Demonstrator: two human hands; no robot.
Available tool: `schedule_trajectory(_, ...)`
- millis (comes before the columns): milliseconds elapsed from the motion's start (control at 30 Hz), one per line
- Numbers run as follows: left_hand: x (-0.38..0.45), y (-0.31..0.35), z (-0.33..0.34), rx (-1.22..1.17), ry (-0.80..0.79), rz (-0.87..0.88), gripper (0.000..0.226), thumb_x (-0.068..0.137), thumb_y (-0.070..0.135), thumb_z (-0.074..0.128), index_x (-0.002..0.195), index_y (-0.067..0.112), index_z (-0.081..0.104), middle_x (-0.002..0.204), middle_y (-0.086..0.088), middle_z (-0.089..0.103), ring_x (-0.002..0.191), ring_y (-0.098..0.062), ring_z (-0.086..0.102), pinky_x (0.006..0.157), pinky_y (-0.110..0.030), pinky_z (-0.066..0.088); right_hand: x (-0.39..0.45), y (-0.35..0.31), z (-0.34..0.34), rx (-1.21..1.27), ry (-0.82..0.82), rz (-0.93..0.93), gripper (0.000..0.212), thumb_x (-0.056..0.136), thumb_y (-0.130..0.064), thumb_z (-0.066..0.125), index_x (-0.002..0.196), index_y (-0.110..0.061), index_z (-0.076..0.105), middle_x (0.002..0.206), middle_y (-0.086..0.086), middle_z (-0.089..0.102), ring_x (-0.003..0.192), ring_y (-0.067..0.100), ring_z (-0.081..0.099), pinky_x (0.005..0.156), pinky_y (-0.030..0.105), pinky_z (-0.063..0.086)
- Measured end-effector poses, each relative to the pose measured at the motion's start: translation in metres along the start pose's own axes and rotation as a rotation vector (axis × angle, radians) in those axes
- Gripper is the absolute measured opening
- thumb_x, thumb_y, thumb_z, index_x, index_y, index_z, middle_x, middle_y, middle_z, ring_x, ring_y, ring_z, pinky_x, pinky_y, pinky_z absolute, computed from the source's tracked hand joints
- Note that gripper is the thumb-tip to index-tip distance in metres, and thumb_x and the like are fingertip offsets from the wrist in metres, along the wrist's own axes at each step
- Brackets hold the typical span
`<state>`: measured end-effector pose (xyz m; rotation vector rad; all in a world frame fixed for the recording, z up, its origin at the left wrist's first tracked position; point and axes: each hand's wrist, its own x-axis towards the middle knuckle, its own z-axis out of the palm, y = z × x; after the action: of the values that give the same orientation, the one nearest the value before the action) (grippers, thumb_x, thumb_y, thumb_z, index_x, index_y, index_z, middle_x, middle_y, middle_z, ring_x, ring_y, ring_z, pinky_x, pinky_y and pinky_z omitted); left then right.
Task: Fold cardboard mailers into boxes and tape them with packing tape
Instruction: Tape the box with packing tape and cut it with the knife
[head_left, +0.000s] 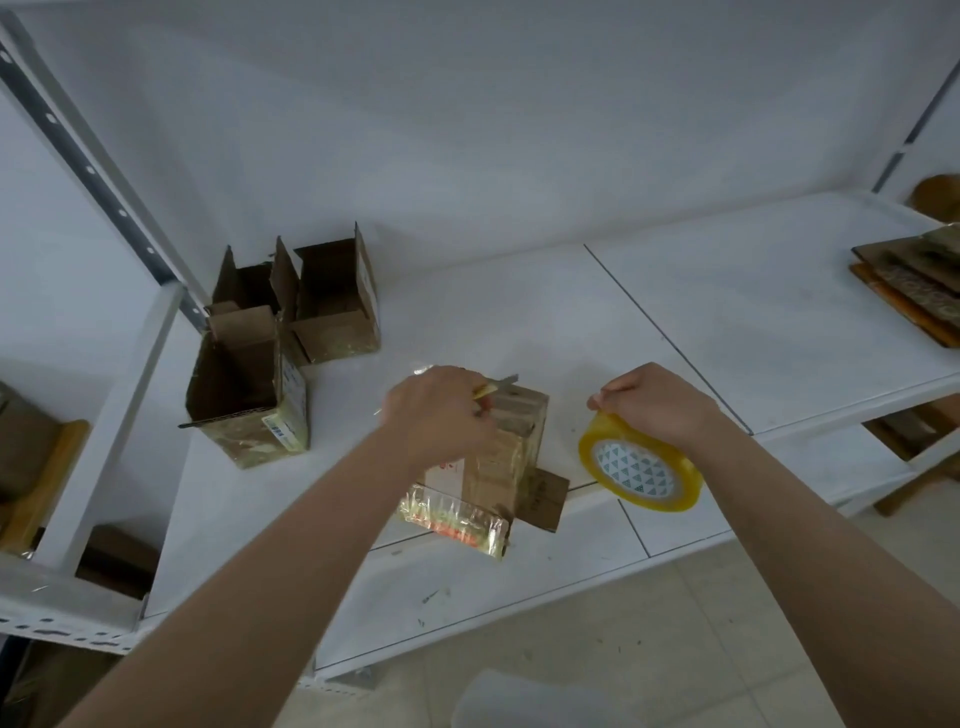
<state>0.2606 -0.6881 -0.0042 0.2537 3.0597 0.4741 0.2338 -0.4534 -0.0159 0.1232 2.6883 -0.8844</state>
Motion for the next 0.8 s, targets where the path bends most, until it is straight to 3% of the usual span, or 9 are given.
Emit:
schedule_trajectory(33,-0.004,0.008,0.009,0.017,0.083,-0.057,0.026,0.079,0.053,0.050,0.086,0.031,0.063,0.090,0.010,0.062,0.088,-0.017,0.063,0.066,-0.028,0.048,0.000,0.000,0.001,-0.006,0.003,0.001,0.019,0.087,-0.044,0.059,0.093,-0.036,0.075,0.105,-0.005,0.069,0.097,0.019,0.063,0.095,0.044,0.048)
schedule_trajectory(100,-0.012,0.020,0.027,0.111,0.142,-0.141,0.062,0.071,0.081,0.044,0.103,0.031,0.062,0.108,0.008,0.058,0.094,-0.019,0.062,0.064,-0.028,0.044,0.000,-0.002,0.004,-0.023,0.005,0.000,0.018,0.087,-0.045,0.058,0.092,-0.039,0.074,0.106,-0.007,0.069,0.097,0.019,0.063,0.094,0.043,0.049)
schedule_trajectory(167,-0.019,0.027,0.041,0.245,0.120,-0.179,0.083,0.067,0.089,0.043,0.120,0.025,0.056,0.120,0.001,0.050,0.091,-0.021,0.060,0.061,-0.029,0.041,0.000,-0.005,0.006,-0.053,0.003,-0.011,0.019,0.087,-0.045,0.058,0.094,-0.040,0.074,0.109,-0.007,0.068,0.099,0.019,0.062,0.093,0.043,0.049)
schedule_trajectory(300,-0.026,0.012,0.045,0.315,0.163,-0.045,0.059,0.080,0.070,0.050,0.116,0.025,0.058,0.113,-0.001,0.046,0.075,-0.019,0.056,0.057,-0.029,0.048,0.001,-0.010,0.010,-0.060,-0.007,-0.031,0.021,0.087,-0.046,0.058,0.099,-0.039,0.074,0.115,-0.007,0.067,0.103,0.019,0.060,0.094,0.043,0.048)
schedule_trajectory(433,-0.030,-0.025,0.023,0.228,0.026,0.181,0.052,0.083,0.057,0.055,0.129,0.032,0.055,0.117,0.004,0.045,0.084,-0.014,0.054,0.071,-0.033,0.054,0.002,-0.017,0.013,-0.060,-0.016,-0.042,0.022,0.088,-0.047,0.058,0.101,-0.039,0.073,0.114,-0.009,0.066,0.100,0.018,0.060,0.091,0.040,0.049)
schedule_trajectory(667,-0.026,-0.088,-0.001,0.035,-0.023,0.032,0.050,0.085,0.035,0.068,0.134,0.032,0.056,0.120,0.008,0.050,0.105,-0.016,0.056,0.086,-0.032,0.049,-0.002,-0.033,0.016,-0.013,-0.025,-0.091,0.020,0.087,-0.050,0.060,0.097,-0.039,0.074,0.108,-0.010,0.066,0.097,0.017,0.061,0.093,0.042,0.048)
schedule_trajectory(733,-0.026,-0.093,-0.003,-0.039,0.002,0.011,0.040,0.087,0.042,0.066,0.125,0.031,0.062,0.108,0.014,0.052,0.097,-0.011,0.054,0.081,-0.028,0.046,-0.004,-0.039,0.016,0.024,-0.040,-0.135,0.020,0.087,-0.050,0.060,0.096,-0.040,0.074,0.111,-0.012,0.066,0.100,0.017,0.061,0.095,0.044,0.048)
schedule_trajectory(800,-0.025,-0.092,-0.006,-0.071,0.073,-0.044,0.024,0.093,0.047,0.056,0.103,0.028,0.068,0.087,0.016,0.053,0.081,-0.010,0.053,0.067,-0.027,0.042,-0.007,-0.046,0.015,0.062,-0.068,-0.187,0.019,0.087,-0.049,0.060,0.095,-0.041,0.075,0.114,-0.013,0.065,0.103,0.017,0.060,0.097,0.046,0.047)
